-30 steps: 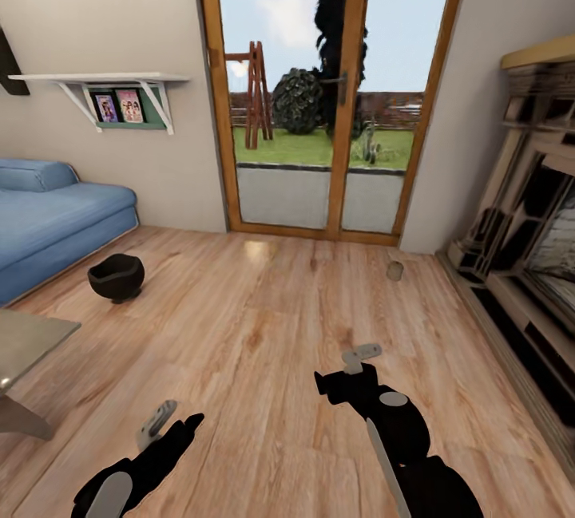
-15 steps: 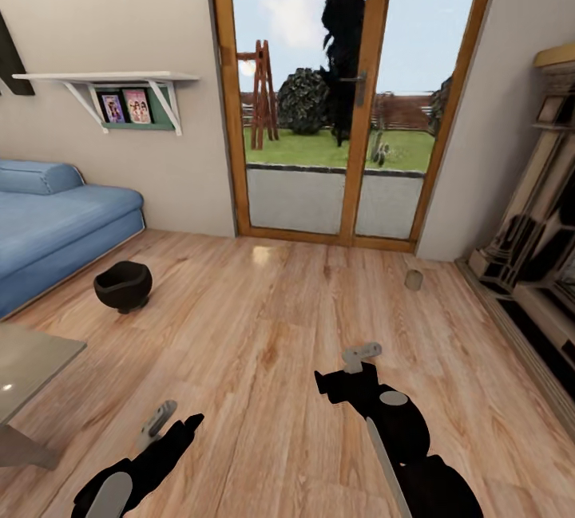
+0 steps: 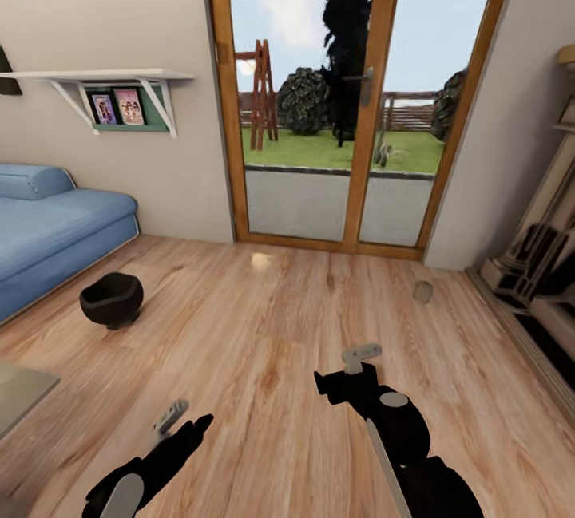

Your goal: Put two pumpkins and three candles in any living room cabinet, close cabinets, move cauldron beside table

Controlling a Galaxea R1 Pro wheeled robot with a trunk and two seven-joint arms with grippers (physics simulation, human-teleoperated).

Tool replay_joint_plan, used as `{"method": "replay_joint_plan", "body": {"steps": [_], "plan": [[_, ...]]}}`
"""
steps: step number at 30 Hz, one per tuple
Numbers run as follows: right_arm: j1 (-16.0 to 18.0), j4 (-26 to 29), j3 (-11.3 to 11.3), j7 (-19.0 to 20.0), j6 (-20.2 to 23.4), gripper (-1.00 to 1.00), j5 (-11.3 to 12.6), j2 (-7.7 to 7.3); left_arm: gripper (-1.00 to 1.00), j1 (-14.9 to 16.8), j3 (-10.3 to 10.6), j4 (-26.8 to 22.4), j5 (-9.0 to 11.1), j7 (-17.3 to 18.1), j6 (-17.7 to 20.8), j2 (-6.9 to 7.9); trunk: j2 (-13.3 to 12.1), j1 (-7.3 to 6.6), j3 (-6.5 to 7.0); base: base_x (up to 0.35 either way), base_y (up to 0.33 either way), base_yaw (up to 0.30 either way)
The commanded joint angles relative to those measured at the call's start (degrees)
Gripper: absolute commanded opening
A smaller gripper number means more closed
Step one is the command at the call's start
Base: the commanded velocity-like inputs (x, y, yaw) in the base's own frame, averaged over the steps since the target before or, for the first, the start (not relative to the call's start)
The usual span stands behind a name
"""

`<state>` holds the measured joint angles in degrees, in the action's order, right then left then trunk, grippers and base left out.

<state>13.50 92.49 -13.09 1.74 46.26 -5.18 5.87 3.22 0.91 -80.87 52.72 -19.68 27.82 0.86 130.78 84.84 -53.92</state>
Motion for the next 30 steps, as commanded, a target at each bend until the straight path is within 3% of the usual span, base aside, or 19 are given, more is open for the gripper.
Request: {"method": "replay_joint_plan", "body": {"steps": [1,7,10,12,14,18,20,24,30], "plan": [[0.10,0.06,-0.03,0.19,0.39,1.00,-0.53,-0.02,1.00,0.03,0.19,-0.12,0.21,-0.16,0.04,0.09,0.02,0.02,-0.06,0.326,0.043,0.000],[0.21,0.06,0.05,0.19,0.42,1.00,-0.50,-0.07,1.00,0.08,0.39,-0.13,-0.36,0.78,0.04,0.39,0.02,0.02,-0.06,0.310,0.122,0.000],[2.60,0.06,2.09,0.23,0.41,1.00,-0.40,-0.07,1.00,0.08,0.45,-0.04,-0.50,1.09,0.01,0.49,0.02,0.02,-0.06,0.269,0.226,0.000],[5.14,0.06,4.67,0.30,0.91,1.00,-0.03,-0.06,1.00,0.07,0.58,0.00,-0.80,1.16,-0.03,0.49,0.02,0.02,-0.06,0.262,0.239,0.000],[7.36,0.06,9.44,0.31,2.85,1.00,0.63,0.11,1.00,0.05,1.50,0.08,-4.72,0.96,-0.39,0.49,0.02,0.02,-0.06,0.260,0.244,0.000],[8.95,0.06,12.54,0.31,4.59,1.00,1.10,0.26,1.00,0.04,3.69,0.01,-11.20,0.30,-0.74,-0.09,0.02,0.02,-0.06,0.259,0.246,0.000],[9.41,0.06,13.11,0.29,4.91,1.00,1.16,0.21,1.00,-0.15,4.76,-0.19,-12.84,-0.04,-1.23,-0.12,0.02,0.02,-0.06,0.258,0.247,-0.003],[10.19,0.06,13.58,0.28,5.11,1.00,1.21,0.12,1.00,-1.55,5.69,-2.24,-13.67,-0.14,-5.31,0.02,0.02,0.02,-0.06,0.263,0.229,-0.097],[10.46,0.06,13.63,0.28,5.16,1.00,1.22,0.05,1.00,-2.09,6.02,-2.64,-13.93,0.15,-7.29,0.00,0.02,0.02,-0.06,0.319,0.066,-0.259]]}}
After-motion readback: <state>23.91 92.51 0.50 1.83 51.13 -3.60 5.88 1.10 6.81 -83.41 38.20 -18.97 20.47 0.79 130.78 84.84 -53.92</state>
